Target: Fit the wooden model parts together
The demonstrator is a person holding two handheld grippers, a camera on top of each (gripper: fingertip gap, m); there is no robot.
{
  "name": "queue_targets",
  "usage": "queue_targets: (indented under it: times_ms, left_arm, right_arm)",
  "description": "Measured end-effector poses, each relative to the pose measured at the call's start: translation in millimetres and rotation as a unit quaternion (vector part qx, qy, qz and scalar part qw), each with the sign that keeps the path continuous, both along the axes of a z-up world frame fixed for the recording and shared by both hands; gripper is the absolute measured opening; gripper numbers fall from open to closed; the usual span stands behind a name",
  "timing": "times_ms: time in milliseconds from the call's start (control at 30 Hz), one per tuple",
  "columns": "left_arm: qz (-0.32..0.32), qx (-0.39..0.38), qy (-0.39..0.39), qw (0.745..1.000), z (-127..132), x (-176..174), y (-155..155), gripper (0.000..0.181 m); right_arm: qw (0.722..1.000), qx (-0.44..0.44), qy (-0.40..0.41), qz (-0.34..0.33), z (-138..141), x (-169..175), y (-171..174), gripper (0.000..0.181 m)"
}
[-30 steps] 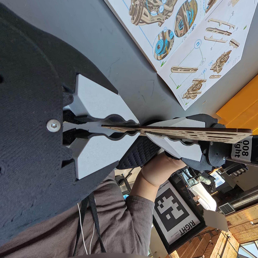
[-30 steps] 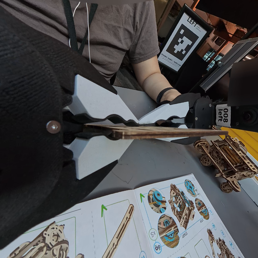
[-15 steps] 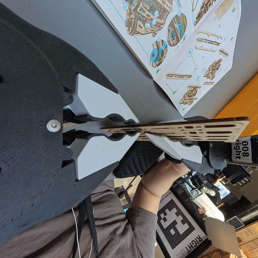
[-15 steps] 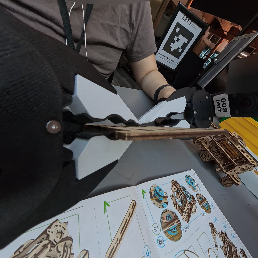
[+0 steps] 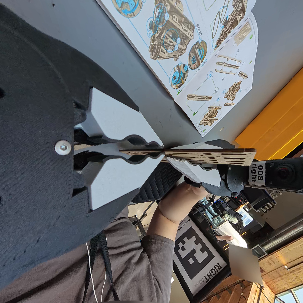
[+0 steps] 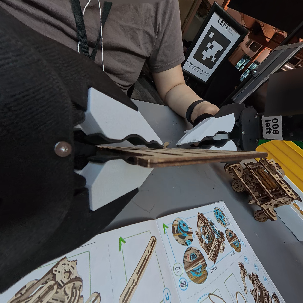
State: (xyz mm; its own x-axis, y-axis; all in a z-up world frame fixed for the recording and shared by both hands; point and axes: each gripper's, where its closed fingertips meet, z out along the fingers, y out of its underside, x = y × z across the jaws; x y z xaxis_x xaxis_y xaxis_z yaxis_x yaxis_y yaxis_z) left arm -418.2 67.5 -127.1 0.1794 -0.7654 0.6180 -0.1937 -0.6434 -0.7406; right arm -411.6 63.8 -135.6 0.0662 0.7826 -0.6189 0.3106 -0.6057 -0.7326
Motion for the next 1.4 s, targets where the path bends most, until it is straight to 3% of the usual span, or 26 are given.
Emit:
queue_targets:
  times_ms: [167, 267, 467, 1400]
  left_arm:
    - [0.002, 0.031, 0.013, 0.999, 2.4, 0.3, -1.5, 0.0]
    - [0.007, 0.045, 0.01, 0.999, 6.2, 3.1, -2.4, 0.0]
    - [0.008, 0.032, 0.006, 0.999, 4.1, 6.6, -3.4, 0.0]
    - [-0.054, -0.044, -0.028, 0.997, -2.0, 5.9, -16.2, 0.0]
  right_arm:
    - [1.0, 0.01, 0.004, 0.0, 2.2, -0.9, -0.3, 0.001]
    - [0.999, -0.006, 0.038, -0.017, 13.2, -5.9, 1.8, 0.017]
    - [1.0, 0.012, 0.013, -0.02, 6.1, -11.8, -1.4, 0.001]
    - [1.0, -0.002, 0.014, 0.019, 3.5, -12.0, -11.1, 0.0]
